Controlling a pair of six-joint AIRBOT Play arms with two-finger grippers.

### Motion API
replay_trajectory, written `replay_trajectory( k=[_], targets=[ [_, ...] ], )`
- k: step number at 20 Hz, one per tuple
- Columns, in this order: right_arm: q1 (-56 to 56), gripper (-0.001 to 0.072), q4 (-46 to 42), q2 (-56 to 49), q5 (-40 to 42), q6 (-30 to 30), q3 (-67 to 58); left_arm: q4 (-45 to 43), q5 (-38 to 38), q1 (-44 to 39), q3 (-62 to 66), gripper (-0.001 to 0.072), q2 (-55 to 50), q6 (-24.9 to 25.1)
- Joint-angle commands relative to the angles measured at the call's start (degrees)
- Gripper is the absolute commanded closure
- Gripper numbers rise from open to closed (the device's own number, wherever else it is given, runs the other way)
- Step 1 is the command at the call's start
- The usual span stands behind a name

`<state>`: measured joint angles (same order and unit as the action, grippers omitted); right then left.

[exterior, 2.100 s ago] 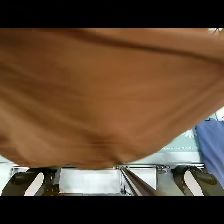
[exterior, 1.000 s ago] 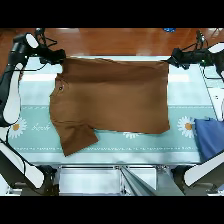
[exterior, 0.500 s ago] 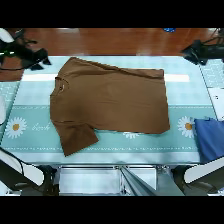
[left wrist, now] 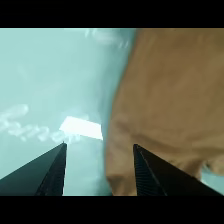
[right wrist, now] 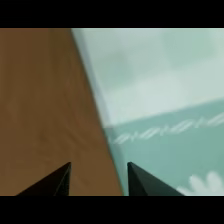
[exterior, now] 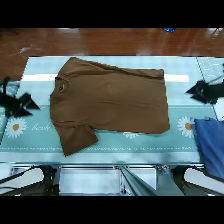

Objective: Fold the shirts.

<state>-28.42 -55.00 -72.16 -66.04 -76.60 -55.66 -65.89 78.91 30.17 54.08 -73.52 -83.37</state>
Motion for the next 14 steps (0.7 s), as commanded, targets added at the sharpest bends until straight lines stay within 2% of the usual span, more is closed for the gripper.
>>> replay_trajectory(
  k=[1,3,6,10,13,14],
  targets=[
    [-0.39,0.0304,8.02,12.31,4.13,6.08,17.25,17.57,-4.92,10.12,-18.75,0.0198,7.45,10.78],
    [-0.39,0.0304,9.40,15.78,2.38,6.86,18.64,21.22,-6.58,11.19,-21.84,0.0198,6.75,15.69],
    [-0.39,0.0304,9.60,18.62,1.40,6.75,18.64,22.18,-10.84,8.07,-23.37,0.0198,4.72,18.23],
    [-0.39,0.0305,10.54,18.95,-0.90,5.57,18.62,22.23,-15.34,3.54,-23.15,0.0198,0.46,18.21],
    [-0.87,0.0305,9.11,18.95,0.76,4.13,17.77,22.45,-16.76,-0.33,-22.84,0.0201,-2.78,18.18],
    [-2.05,0.0304,8.17,18.95,1.40,3.41,17.51,22.43,-16.76,-1.68,-22.21,0.0301,-3.69,18.21]
  ],
)
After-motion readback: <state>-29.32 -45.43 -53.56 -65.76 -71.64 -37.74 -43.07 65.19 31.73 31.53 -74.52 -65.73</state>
